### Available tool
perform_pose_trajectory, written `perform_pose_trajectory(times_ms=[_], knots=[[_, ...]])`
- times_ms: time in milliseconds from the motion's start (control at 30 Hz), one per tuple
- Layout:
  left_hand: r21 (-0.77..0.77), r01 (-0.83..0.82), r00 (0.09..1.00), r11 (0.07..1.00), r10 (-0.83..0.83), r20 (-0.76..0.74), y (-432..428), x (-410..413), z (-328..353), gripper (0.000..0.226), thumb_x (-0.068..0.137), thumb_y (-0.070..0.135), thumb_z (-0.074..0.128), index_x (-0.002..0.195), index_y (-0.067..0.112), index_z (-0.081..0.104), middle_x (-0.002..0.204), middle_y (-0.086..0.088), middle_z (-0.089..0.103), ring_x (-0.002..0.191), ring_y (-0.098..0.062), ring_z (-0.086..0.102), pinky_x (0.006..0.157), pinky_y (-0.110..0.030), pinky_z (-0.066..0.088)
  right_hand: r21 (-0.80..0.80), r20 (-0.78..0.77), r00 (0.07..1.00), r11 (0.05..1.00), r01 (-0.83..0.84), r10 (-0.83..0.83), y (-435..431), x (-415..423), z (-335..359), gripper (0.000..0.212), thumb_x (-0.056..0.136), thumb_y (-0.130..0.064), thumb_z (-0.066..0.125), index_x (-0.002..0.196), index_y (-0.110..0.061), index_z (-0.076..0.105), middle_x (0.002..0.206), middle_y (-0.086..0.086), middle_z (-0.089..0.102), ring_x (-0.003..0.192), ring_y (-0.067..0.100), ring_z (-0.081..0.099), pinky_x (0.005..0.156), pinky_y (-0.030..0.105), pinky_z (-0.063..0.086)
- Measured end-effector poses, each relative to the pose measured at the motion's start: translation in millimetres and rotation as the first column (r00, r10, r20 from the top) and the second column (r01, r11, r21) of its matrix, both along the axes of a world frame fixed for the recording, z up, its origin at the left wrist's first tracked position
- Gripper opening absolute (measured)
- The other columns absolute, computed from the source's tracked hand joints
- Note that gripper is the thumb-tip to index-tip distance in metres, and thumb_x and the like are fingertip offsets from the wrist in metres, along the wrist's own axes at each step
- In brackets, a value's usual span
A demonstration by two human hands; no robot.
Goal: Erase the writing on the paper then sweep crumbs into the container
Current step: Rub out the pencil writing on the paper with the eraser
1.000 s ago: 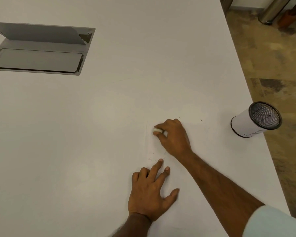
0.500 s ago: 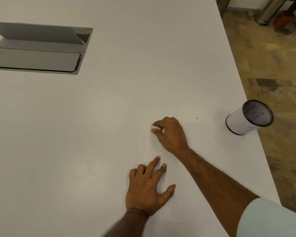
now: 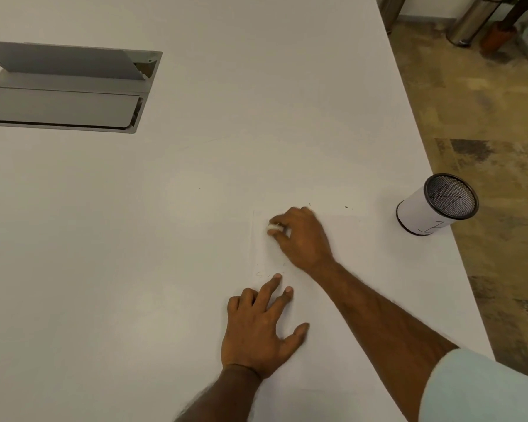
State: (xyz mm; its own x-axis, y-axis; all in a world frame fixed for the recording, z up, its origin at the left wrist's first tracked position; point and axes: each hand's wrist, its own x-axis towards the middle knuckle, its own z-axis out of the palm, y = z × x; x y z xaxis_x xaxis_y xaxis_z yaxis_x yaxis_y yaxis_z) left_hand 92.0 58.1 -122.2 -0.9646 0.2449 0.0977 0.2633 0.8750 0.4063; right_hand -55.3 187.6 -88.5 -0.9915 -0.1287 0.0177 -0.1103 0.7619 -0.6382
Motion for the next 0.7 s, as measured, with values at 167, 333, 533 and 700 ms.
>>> perform_pose_trajectory(times_ms=[167, 333, 533, 700], knots=[[-0.006, 0.008, 1.000, 1.000, -0.008, -0.009, 0.5, -1.5, -0.3, 0.056, 0.083, 0.071, 0.056, 0.120, 0.031, 0.069, 0.136, 0.006, 0.058, 0.094, -0.017, 0.050, 0.082, -0.038, 0.037, -0.029, 0.048, 0.955, 0.956, -0.292, 0.293, -6.6, 25.8, 3.9, 0.020, 0.088, -0.031, 0.065, 0.103, -0.019, 0.072, 0.091, -0.002, 0.066, 0.089, 0.016, 0.054, 0.080, 0.032, 0.045], [-0.019, -0.014, 1.000, 1.000, 0.014, 0.002, 0.5, 0.7, -1.6, 0.060, 0.083, 0.073, 0.052, 0.126, 0.034, 0.066, 0.146, 0.009, 0.052, 0.099, -0.015, 0.049, 0.088, -0.038, 0.036, 0.066, -0.059, 0.998, 0.998, 0.007, -0.003, 11.9, -10.9, -1.0, 0.021, 0.088, -0.034, 0.064, 0.103, -0.021, 0.073, 0.093, -0.002, 0.069, 0.091, 0.019, 0.055, 0.080, 0.033, 0.045], [-0.010, 0.002, 1.000, 1.000, -0.002, -0.017, 0.7, -0.5, -0.9, 0.057, 0.083, 0.072, 0.056, 0.121, 0.032, 0.069, 0.138, 0.006, 0.058, 0.094, -0.017, 0.051, 0.084, -0.038, 0.035, -0.071, 0.055, 0.975, 0.975, -0.210, 0.214, 0.6, 35.2, 0.1, 0.020, 0.086, -0.028, 0.067, 0.102, -0.018, 0.072, 0.091, -0.002, 0.068, 0.089, 0.015, 0.057, 0.083, 0.033, 0.046], [-0.003, -0.010, 1.000, 1.000, 0.010, -0.011, 0.4, 0.9, -0.8, 0.058, 0.082, 0.072, 0.056, 0.123, 0.033, 0.068, 0.144, 0.009, 0.053, 0.097, -0.015, 0.050, 0.087, -0.036, 0.032, 0.078, -0.093, 0.993, 0.995, -0.063, 0.070, 24.0, 16.2, -1.1, 0.013, 0.087, -0.030, 0.065, 0.095, -0.023, 0.073, 0.085, -0.001, 0.067, 0.083, 0.021, 0.056, 0.075, 0.036, 0.045]])
